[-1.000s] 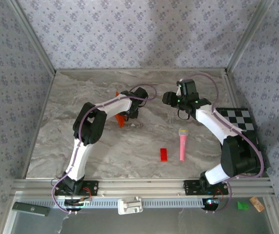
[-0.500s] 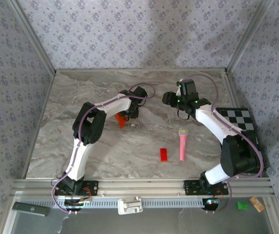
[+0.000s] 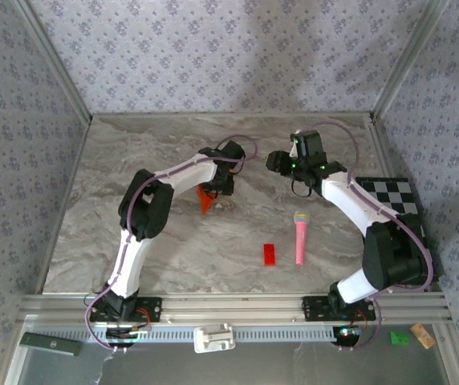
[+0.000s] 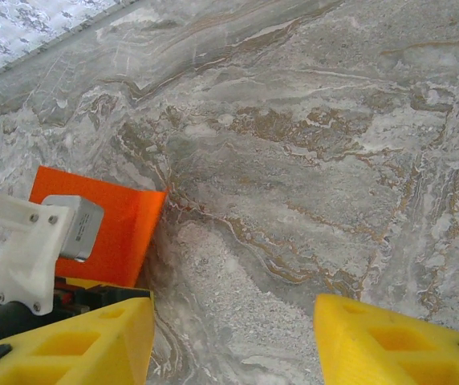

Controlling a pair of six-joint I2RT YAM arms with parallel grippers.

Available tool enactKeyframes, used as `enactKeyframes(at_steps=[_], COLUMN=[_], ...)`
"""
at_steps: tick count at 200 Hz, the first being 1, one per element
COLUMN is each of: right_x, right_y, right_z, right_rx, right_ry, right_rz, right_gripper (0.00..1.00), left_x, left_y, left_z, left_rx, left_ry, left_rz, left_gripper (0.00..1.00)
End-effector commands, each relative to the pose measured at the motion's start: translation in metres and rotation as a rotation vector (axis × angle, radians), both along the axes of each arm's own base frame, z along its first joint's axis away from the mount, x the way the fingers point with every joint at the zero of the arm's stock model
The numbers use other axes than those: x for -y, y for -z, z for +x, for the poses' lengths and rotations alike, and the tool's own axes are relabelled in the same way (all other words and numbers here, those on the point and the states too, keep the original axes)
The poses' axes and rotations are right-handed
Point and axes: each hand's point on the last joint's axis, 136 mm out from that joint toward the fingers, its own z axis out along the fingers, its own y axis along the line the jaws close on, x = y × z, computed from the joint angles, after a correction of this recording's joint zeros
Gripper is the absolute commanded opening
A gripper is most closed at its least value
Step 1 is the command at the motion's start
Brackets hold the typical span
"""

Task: Fold a paper plane with a square sheet of paper (pick it up from the middle)
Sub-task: Turn over the paper at the center of the table.

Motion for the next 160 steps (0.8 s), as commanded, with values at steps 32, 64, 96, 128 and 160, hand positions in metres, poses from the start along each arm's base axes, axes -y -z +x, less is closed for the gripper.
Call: enactKeyframes(at_steps=[32,64,96,128,160], right_x=[0.011,0.01,-0.002,-0.041,-0.104], right_y=[0.008,0.011,0.011,0.015,0.028], right_z=[0.0,-0.001,-0.004,-0.01,-0.022], right_rx=[-0.016,-0.025,-0.043,-0.089,-0.136], right_ry=[0.057,0.051,0.014,-0.044,-0.133], right_rz=[0.019,0.023,-0.048,-0.169,-0.314], right_gripper=[0.56,0.57,0.57,0.57,0.58], left_x=[0.027,0.028,0.01,-0.049,-0.144], left_y=[-0.065,-0.089,-0.121,-0.137,-0.119], left_z=[-0.01,-0.016,-0.02,-0.018,-0.024], left_rx=[0.04,0.056,0.105,0.165,0.194], left_ry=[-0.012,-0.016,-0.054,-0.195,-0.441], left_rz=[-0.23,-0.293,-0.367,-0.409,-0.388], left_gripper=[0.48,0.51,0.55,0.62,0.73])
